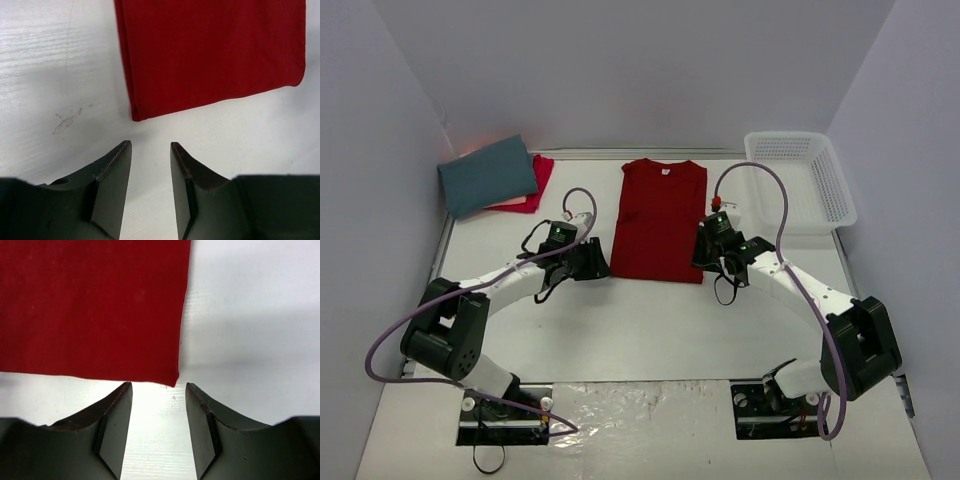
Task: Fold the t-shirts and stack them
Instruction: Fold the folded rectangular tshirt in 1/3 of the way
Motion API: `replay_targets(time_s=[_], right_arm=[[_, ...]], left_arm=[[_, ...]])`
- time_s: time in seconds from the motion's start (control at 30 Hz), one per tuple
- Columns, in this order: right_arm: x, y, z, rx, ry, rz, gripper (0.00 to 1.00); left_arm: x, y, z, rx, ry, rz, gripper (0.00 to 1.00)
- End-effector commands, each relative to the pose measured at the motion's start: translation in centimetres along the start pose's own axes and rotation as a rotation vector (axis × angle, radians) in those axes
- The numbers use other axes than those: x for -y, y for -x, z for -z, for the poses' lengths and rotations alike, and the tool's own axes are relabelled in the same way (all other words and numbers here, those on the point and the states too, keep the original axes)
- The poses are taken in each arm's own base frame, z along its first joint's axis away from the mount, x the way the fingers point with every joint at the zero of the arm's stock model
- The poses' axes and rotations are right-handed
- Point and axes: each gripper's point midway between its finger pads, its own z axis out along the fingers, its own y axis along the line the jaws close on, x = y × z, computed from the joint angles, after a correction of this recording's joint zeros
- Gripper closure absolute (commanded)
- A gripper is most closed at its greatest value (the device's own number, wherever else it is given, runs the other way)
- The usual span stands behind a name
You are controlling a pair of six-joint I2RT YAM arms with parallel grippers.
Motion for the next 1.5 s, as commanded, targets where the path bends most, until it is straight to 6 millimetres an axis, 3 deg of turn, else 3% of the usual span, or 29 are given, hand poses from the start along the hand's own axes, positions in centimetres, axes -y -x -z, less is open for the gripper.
replay_targets(time_s=[0.0, 0.23, 0.8, 0.97, 1.3, 1.47], right_arm=[[-0.6, -0.3, 0.5, 0.025, 0.044, -0.088, 0.57], [0.0, -3.1, -1.2, -0.008, 0.043, -0.138, 0.58], [1.0, -4.3, -2.5, -0.023, 0.022, -0.159, 0.58], [1.3, -4.1, -2.4, -0.019, 0.022, -0.162, 0.58], [1.4, -4.2, -2.4, -0.023, 0.025, -0.163, 0.58], [1.8, -4.5, -2.3, -0.023, 0.016, -0.174, 0.59]], left_arm=[[0.4, 1.6, 0.0, 0.060, -0.058, 0.005, 0.65], [-1.0, 1.1, -1.3, 0.033, -0.089, 0.041, 0.65], [-0.8, 0.8, -3.9, -0.015, -0.201, 0.093, 0.66], [-0.8, 0.3, -4.6, -0.034, -0.221, 0.111, 0.73], [-0.9, 0.2, -4.1, -0.035, -0.212, 0.094, 0.78], [-1.0, 0.0, -4.4, -0.045, -0.217, 0.096, 0.93]])
